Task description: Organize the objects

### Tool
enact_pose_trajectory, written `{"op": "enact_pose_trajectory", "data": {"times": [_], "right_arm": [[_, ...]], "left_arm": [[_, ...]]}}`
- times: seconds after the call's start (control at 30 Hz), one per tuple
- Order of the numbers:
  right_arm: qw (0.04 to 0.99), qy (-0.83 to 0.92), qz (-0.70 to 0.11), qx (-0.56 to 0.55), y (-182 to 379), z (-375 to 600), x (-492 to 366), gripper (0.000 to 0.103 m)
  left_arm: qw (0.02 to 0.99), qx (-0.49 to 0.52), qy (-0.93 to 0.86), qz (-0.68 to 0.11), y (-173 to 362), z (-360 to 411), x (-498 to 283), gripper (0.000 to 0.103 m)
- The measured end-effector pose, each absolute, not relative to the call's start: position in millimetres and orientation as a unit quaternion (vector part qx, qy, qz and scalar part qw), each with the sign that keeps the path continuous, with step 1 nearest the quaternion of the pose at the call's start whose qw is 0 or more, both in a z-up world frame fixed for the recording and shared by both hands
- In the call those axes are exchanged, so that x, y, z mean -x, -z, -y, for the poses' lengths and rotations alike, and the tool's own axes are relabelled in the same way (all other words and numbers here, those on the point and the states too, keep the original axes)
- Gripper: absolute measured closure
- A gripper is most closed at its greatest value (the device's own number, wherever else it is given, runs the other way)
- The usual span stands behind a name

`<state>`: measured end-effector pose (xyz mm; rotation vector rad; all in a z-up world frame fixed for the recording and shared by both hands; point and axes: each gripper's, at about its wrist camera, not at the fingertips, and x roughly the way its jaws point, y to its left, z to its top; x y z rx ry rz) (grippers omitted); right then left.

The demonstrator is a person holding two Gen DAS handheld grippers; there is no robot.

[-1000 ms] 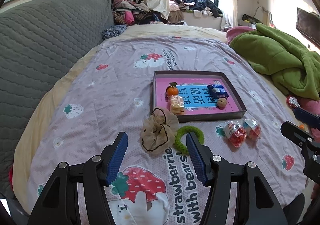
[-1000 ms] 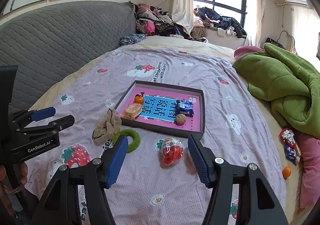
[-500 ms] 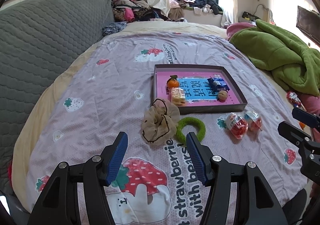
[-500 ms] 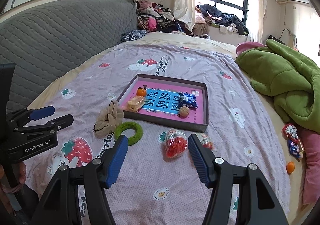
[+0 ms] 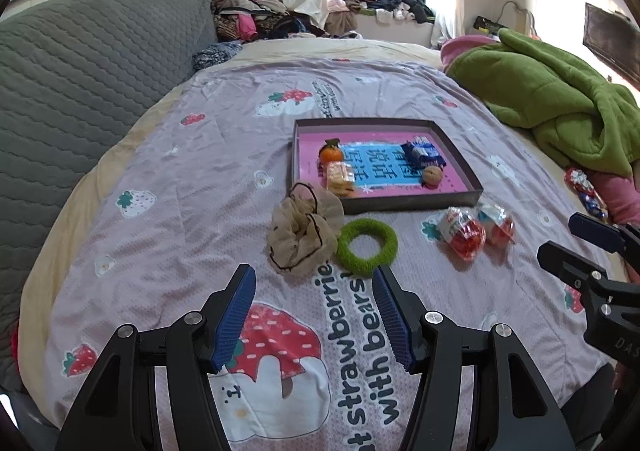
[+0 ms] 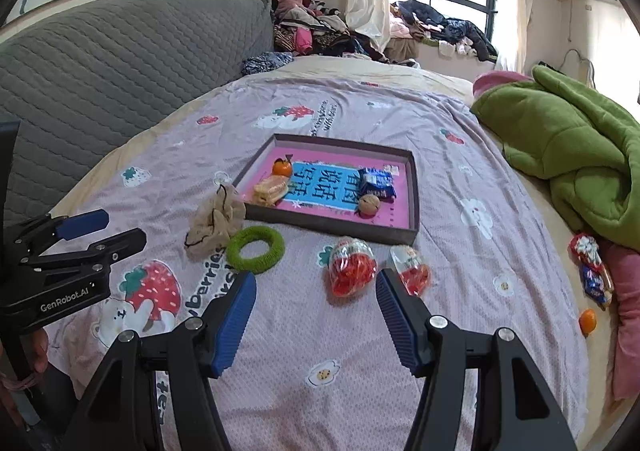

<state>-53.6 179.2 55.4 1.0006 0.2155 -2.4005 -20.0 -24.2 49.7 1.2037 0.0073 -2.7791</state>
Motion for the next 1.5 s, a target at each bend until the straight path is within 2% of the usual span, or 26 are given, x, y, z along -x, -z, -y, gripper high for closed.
{"op": "enact_pose_trajectory", "data": {"times": [0.47,1.5], "right_arm": [[0.255,0.880,-0.083,-0.391,-32.7,-177.1,53.6,0.041],[0.252,0.870,-0.088,-0.416,-0.1,-155.0,88.7,0.041]], "left_arm": [[0.052,-0.426,0.903,-0.009,-17.1,26.9,21.6,0.040],[0.039,-0.445,0.894,-0.036,12.4,35.3,56.1,0.040]]}}
